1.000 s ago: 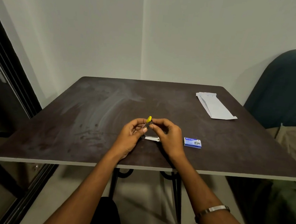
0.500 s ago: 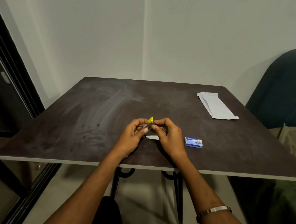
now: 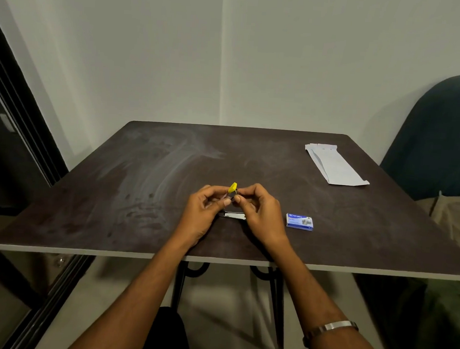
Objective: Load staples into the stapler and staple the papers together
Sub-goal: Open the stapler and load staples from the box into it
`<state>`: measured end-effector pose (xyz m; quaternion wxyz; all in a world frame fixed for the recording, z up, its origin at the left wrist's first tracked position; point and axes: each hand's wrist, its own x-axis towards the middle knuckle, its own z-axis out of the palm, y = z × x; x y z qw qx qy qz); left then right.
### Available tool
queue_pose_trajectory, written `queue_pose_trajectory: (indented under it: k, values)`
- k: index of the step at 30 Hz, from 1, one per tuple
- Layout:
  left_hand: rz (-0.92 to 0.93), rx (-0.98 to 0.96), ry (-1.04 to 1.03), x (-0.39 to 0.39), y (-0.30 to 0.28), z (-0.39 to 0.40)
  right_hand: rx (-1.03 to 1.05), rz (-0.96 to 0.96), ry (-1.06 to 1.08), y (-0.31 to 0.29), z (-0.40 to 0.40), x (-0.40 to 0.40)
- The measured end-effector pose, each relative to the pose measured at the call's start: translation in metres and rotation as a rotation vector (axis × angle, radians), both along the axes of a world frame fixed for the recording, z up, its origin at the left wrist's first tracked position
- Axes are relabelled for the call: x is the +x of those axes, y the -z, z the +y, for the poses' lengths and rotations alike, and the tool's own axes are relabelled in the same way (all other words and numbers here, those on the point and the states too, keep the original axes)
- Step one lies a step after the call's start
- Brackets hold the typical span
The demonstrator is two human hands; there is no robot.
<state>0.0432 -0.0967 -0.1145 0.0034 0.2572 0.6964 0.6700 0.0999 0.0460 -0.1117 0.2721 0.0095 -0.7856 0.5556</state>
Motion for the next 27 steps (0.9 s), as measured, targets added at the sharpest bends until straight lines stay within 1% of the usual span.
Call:
queue_pose_trajectory:
  k: [2, 4, 8, 11, 13, 17, 21, 27]
  values:
    - [-0.008, 0.009, -0.012, -0.001, 0.001, 0.000, 0.011, -0.008, 0.008, 0.001, 0.001, -0.001]
    - [-0.049, 0.059, -0.041, -0.004, 0.003, -0.001, 0.016, -0.030, 0.015, 0.001, 0.002, -0.001]
    - [-0.069, 0.060, -0.035, -0.007, 0.006, 0.000, 0.027, -0.073, 0.047, 0.003, 0.007, -0.001]
    - [-0.136, 0.126, -0.029, -0.007, 0.006, 0.000, 0.113, -0.135, 0.087, 0.004, 0.015, 0.002]
    - [-0.148, 0.154, -0.020, -0.006, 0.005, -0.001, 0.181, -0.164, 0.103, 0.004, 0.018, 0.006]
    - [-0.126, 0.122, -0.042, -0.002, 0.005, -0.002, 0.325, -0.162, 0.128, 0.003, 0.021, 0.015]
    - [-0.181, 0.219, -0.073, 0.002, 0.005, -0.009, 0.398, -0.195, 0.126, 0.003, 0.025, 0.019]
    - [-0.226, 0.242, -0.071, 0.002, 0.010, -0.025, 0.473, -0.223, 0.107, 0.005, 0.028, 0.020]
